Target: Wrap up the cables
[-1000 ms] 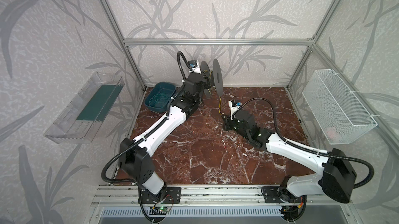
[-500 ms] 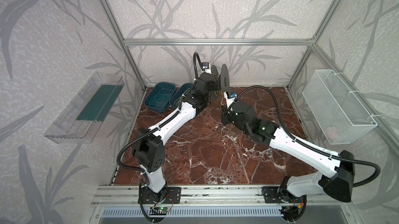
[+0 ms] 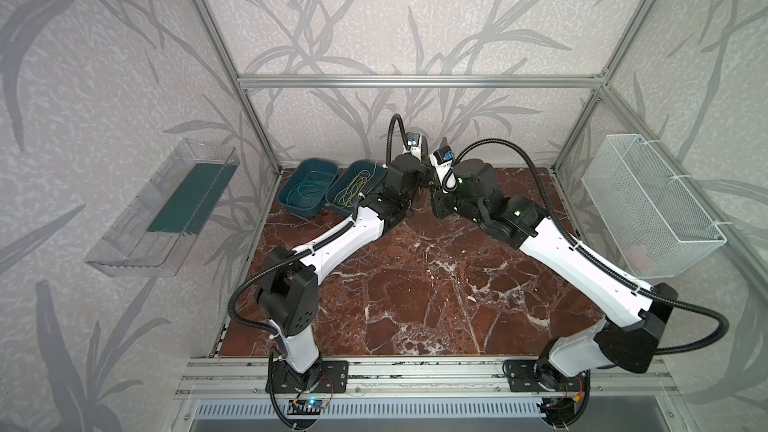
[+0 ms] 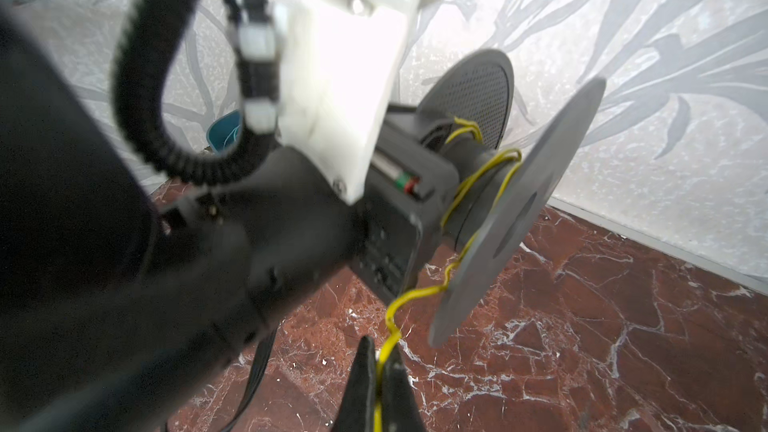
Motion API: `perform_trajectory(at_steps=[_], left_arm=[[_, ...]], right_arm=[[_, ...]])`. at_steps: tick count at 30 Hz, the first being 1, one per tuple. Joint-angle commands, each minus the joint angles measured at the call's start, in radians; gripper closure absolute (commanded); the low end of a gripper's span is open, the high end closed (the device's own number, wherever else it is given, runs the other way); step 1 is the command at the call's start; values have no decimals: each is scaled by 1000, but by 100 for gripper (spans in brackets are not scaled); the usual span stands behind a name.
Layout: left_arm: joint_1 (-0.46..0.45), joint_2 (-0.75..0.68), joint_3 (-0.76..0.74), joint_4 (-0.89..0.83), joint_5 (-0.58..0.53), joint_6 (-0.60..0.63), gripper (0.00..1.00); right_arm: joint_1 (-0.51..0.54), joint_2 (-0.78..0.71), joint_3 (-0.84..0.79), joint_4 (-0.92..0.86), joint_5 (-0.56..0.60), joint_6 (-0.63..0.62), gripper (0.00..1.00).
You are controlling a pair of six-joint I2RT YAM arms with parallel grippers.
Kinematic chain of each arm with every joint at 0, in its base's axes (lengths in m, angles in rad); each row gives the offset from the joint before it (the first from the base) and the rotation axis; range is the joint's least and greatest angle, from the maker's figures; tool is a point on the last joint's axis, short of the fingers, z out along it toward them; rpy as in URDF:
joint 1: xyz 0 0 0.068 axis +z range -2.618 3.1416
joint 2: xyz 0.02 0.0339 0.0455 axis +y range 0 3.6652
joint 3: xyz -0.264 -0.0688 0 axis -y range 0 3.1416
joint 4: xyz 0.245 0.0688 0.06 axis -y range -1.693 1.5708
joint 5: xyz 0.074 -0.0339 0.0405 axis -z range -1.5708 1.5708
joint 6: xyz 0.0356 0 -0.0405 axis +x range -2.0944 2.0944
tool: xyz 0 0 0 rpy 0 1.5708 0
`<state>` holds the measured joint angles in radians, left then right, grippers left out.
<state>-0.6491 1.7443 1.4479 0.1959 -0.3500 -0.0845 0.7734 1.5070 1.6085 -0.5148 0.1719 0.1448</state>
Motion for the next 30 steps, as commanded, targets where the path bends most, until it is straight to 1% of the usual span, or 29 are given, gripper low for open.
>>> perform_trajectory(at_steps=[1, 4, 7, 9, 12, 15, 17, 21, 24, 30], left_arm=[[-6, -35, -103, 30, -41, 90, 100], [-15, -91, -190, 55, -22, 115, 100], [-36, -135, -246, 43, -5, 149, 100], [-64, -164, -288, 45, -12, 191, 100], [-94, -198, -340, 17, -24, 208, 100], [-125, -191, -353, -36, -49, 241, 100], [-150, -191, -374, -32, -68, 260, 100], [-186, -191, -405, -60, -96, 281, 100], [-195, -169, -412, -102, -101, 272, 100], [-227, -148, -445, -110, -106, 262, 100]], right_arm=[[0, -19, 90, 91, -139, -22, 100], [-30, -24, 78, 85, -133, -21, 100], [-62, -28, 65, 86, -144, -18, 100], [-82, -32, 59, 88, -145, -18, 100], [-111, -53, 44, 99, -172, 1, 100], [-118, -67, 49, 101, -165, -5, 100], [-122, -71, 50, 101, -148, -10, 100], [-159, -81, 50, 101, -152, -9, 100], [-196, -99, 52, 110, -159, 4, 100], [-246, -112, 75, 107, -172, 8, 100]])
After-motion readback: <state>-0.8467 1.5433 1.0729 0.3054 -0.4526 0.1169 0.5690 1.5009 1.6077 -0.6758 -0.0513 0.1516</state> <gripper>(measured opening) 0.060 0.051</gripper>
